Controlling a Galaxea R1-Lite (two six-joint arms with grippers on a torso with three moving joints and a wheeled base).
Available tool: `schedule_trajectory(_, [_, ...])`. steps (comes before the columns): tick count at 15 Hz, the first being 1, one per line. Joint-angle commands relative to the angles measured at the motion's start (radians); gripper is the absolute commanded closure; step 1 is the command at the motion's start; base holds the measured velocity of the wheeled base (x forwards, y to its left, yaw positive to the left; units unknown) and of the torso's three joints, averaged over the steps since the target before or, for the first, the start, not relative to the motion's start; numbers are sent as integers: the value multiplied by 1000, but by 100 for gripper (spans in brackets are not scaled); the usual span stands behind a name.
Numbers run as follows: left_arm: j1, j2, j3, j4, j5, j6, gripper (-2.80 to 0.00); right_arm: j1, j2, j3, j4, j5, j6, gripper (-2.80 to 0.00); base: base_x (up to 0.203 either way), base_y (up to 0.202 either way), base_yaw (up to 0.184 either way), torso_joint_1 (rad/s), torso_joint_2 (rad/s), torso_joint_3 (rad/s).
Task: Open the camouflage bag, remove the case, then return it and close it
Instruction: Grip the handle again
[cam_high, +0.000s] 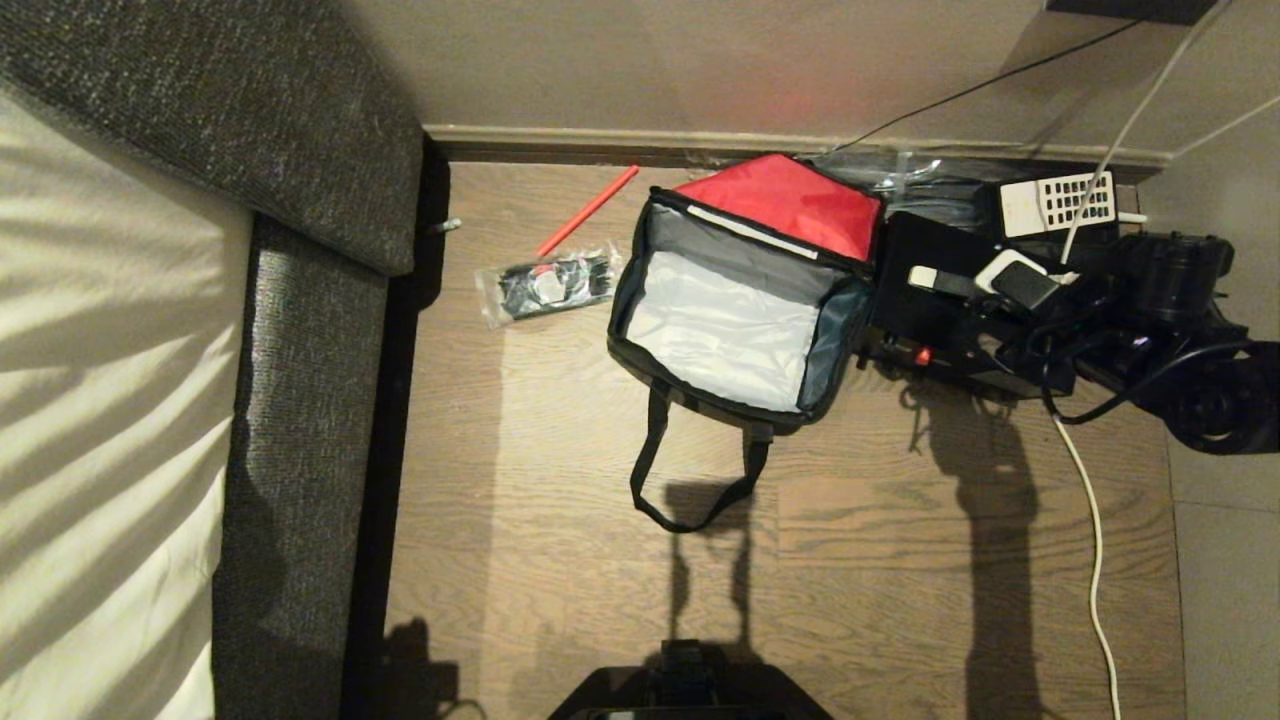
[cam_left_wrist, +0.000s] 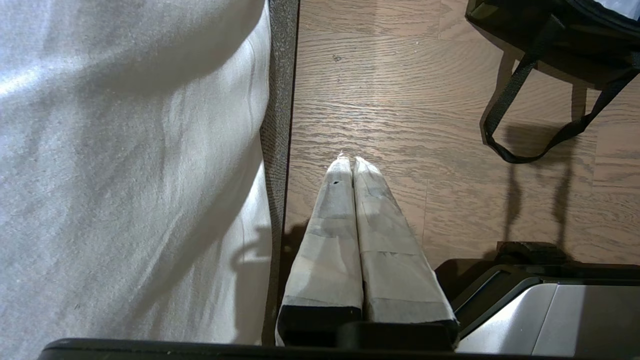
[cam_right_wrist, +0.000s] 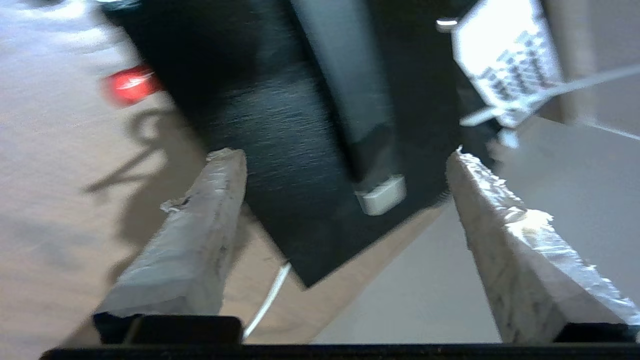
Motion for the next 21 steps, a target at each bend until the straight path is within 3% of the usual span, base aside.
schedule_trajectory(1, [0, 0, 2, 0, 0, 0, 0, 10, 26, 29, -102, -52, -38, -280, 0, 0, 0, 0, 0, 0])
schedule_trajectory(5, [0, 0, 2, 0, 0, 0, 0, 14, 57, 102, -346, -88, -159, -280, 0, 0, 0, 0, 0, 0])
schedule_trajectory(8, [0, 0, 2, 0, 0, 0, 0, 26, 121, 168, -591, -194, -234, -280, 0, 0, 0, 0, 0, 0])
schedule_trajectory(10, [0, 0, 2, 0, 0, 0, 0, 36, 148, 212, -627, -217, -271, -280, 0, 0, 0, 0, 0, 0])
schedule_trajectory(16, [0, 0, 2, 0, 0, 0, 0, 79, 239, 179, -722, -306, -267, -280, 0, 0, 0, 0, 0, 0])
schedule_trajectory(21, [0, 0, 2, 0, 0, 0, 0, 82, 289, 121, -753, -316, -263, -280, 0, 0, 0, 0, 0, 0])
